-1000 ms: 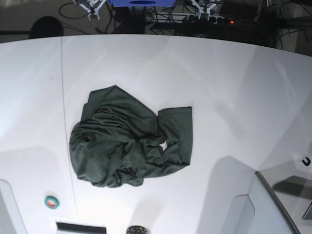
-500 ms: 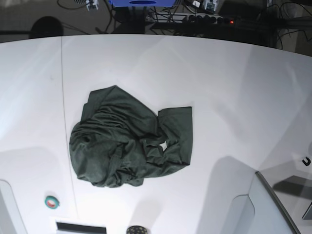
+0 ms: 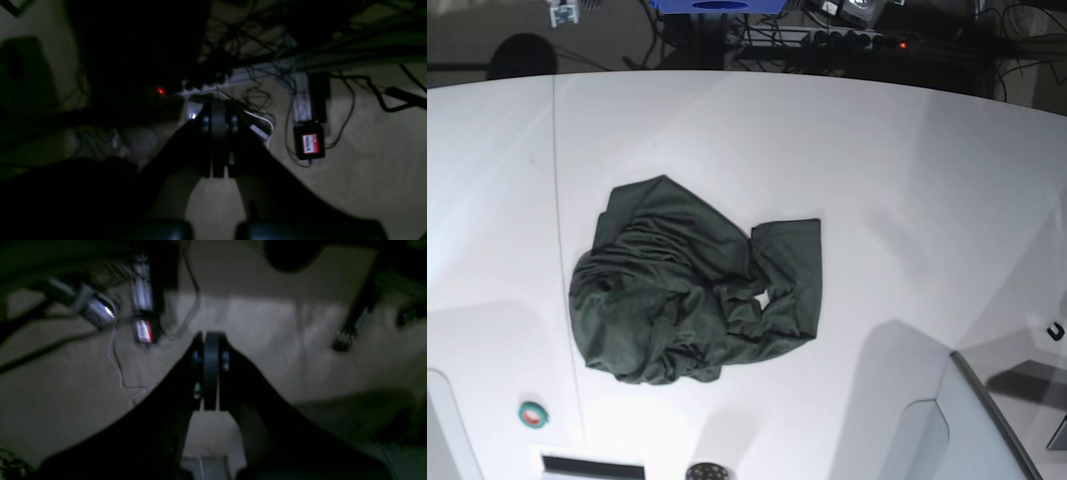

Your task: Layout the t-shirt on the table in an organized manner, then fold the t-shirt properly

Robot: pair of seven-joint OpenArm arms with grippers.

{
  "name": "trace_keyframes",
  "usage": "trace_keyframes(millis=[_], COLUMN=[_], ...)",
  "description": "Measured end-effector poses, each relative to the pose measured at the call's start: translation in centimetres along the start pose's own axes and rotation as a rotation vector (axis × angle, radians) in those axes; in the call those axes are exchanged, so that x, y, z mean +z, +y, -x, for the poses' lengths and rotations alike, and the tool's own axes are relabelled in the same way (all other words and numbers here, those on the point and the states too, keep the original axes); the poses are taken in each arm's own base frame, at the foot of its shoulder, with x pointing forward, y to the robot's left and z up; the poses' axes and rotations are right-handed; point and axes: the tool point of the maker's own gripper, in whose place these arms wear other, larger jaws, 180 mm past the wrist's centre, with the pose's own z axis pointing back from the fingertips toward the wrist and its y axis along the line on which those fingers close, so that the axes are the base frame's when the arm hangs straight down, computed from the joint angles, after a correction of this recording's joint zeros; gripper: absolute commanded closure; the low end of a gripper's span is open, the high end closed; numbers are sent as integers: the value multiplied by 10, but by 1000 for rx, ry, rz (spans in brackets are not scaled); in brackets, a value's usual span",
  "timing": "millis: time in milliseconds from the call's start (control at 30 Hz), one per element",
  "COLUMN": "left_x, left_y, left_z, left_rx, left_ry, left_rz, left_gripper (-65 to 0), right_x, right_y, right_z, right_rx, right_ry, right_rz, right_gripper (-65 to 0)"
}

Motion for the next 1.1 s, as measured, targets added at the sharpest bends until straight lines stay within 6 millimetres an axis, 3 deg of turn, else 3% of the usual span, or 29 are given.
trace_keyframes(millis=[167,300,400,533,667,733,867,933,1000,1100], left_x=[22,46,57,68,62,49,28,24,21,17], left_y=[24,43,54,53,46,46,51,54,59,63], left_z=[-54,-88,-125,-165,-191,-202,-227,-237,-248,-257], left_rx=[6,-4,17,32,35,47,70,141,242,335], left_ry=[-162,-249,-348,-457,-500,-468,-424,-431,-453,-459], left_rz=[-63,-113,-163,-177,-155,-155,-159,-153,-144,-113], left_gripper=[0,0,0,0,0,0,0,0,0,0], right_x=[26,38,47,53,63,66,62,64,70,73], right_y=[-17,-18,-19,-20,-12,-8,-5,-3,-4,-7], right_z=[-41,-71,-99,-130,-173,-196,-230,-251,-272,-289], right_rx=[-14,-16,-23,-33,-92,-114,-156,-176,-184,-184], right_ry=[-94,-176,-254,-323,-421,-466,-412,-402,-443,-472], right_rz=[37,41,45,46,37,24,10,-7,-10,-5], right_gripper=[-3,-3,-3,-8,-23,-95,-327,-410,-434,-438])
